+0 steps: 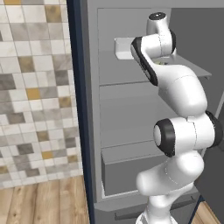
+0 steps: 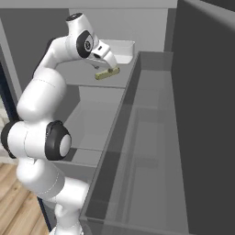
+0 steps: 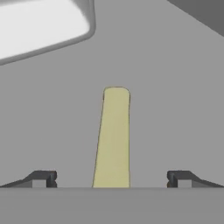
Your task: Retrieve the butter from the fridge and place it on a plate on the dining table. Then retrieve the butter knife by the fridge and place it near the plate.
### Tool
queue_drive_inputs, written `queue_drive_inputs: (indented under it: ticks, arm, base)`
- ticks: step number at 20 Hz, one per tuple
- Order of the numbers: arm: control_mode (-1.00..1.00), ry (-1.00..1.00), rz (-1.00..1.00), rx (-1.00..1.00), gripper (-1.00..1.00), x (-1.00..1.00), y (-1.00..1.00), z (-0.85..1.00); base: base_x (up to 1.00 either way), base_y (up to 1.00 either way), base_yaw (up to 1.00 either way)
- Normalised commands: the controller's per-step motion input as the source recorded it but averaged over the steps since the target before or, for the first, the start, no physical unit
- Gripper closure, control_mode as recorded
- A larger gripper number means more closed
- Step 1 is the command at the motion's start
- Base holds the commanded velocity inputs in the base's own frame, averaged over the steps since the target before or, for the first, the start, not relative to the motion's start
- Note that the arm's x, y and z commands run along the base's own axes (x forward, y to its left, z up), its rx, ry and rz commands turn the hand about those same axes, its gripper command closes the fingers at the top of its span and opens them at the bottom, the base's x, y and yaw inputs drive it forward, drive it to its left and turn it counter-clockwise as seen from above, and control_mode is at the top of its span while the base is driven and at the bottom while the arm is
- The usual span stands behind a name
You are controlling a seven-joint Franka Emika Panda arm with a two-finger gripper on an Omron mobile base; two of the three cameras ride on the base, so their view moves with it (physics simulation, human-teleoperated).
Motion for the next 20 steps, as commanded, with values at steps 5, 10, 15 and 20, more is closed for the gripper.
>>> queue_drive_inputs:
  ticks: [5, 10, 15, 20]
  arm:
    - [-1.00, 0.00, 0.00, 0.01, -1.00, 0.00, 0.00, -0.28]
    - [-1.00, 0.00, 0.00, 0.04, -1.00, 0.00, 0.00, -0.27]
    - [-1.00, 0.00, 0.00, 0.02, 1.00, 0.00, 0.00, -0.25]
    - [-1.00, 0.00, 0.00, 0.00, 1.00, 0.00, 0.00, -0.04]
  base:
    - [0.00, 0.00, 0.00]
    - [0.00, 0.00, 0.00]
    - [0.00, 0.00, 0.00]
    - [0.00, 0.00, 0.00]
